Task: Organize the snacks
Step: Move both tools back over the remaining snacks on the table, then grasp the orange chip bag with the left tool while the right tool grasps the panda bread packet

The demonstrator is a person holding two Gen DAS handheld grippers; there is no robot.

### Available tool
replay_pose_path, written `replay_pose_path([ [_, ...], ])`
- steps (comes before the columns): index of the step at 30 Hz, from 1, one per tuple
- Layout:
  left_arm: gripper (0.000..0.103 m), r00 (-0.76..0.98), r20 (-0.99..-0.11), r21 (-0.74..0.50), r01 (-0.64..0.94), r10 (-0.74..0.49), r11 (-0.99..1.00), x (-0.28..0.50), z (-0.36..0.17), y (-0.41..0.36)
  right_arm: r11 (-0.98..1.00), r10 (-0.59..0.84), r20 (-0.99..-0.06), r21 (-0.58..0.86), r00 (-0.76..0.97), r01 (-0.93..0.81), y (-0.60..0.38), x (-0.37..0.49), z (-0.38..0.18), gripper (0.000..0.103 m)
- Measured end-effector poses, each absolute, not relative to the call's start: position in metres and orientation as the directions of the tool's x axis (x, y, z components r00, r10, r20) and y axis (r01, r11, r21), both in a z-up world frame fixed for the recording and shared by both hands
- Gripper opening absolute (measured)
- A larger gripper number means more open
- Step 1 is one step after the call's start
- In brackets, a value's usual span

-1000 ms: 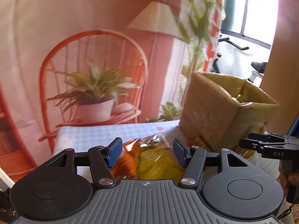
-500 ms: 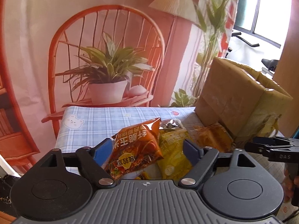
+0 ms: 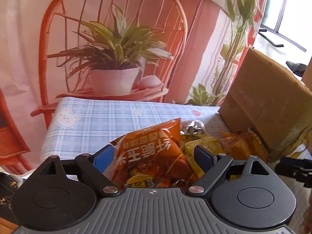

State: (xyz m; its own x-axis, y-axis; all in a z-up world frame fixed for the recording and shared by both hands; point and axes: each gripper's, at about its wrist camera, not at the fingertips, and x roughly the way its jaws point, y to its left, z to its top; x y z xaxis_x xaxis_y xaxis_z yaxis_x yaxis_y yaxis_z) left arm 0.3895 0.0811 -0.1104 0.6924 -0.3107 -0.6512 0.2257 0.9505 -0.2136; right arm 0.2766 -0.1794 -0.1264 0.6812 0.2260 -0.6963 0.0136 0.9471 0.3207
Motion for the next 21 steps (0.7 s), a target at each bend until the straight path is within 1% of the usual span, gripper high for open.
replay_pose_path([
  [2,0.091,0.687,-0.646,-0.228,0.243,-0.333,0.943,0.389,-0.111,0.079,0.945,0.225,-0.697,0.326,0.68,0.021,-0.178,0.279,-0.128,0.089],
  [4,0.091,0.68,-0.65,-0.219,0.259,-0.339,0.941,0.387,-0.113,0.076,0.949,0.214,-0.697,0.316,0.685,0.025,-0.175,0.281,-0.13,0.095],
  [7,0.091,0.678,-0.661,-0.194,0.259,-0.322,0.946,0.388,-0.118,0.076,0.949,0.214,-0.704,0.313,0.677,0.026,-0.169,0.289,-0.134,0.096],
  [12,0.091,0.675,-0.659,-0.225,0.245,-0.333,0.943,0.389,-0.122,0.082,0.953,0.197,-0.717,0.299,0.668,0.04,-0.156,0.302,-0.141,0.097],
  [16,0.091,0.677,-0.659,-0.222,0.242,-0.328,0.945,0.39,-0.123,0.084,0.968,0.131,-0.743,0.239,0.657,0.077,-0.143,0.311,-0.148,0.097],
  [21,0.091,0.676,-0.657,-0.232,0.24,-0.334,0.943,0.39,-0.124,0.083,0.973,0.084,-0.749,0.203,0.657,0.107,-0.134,0.316,-0.155,0.097],
])
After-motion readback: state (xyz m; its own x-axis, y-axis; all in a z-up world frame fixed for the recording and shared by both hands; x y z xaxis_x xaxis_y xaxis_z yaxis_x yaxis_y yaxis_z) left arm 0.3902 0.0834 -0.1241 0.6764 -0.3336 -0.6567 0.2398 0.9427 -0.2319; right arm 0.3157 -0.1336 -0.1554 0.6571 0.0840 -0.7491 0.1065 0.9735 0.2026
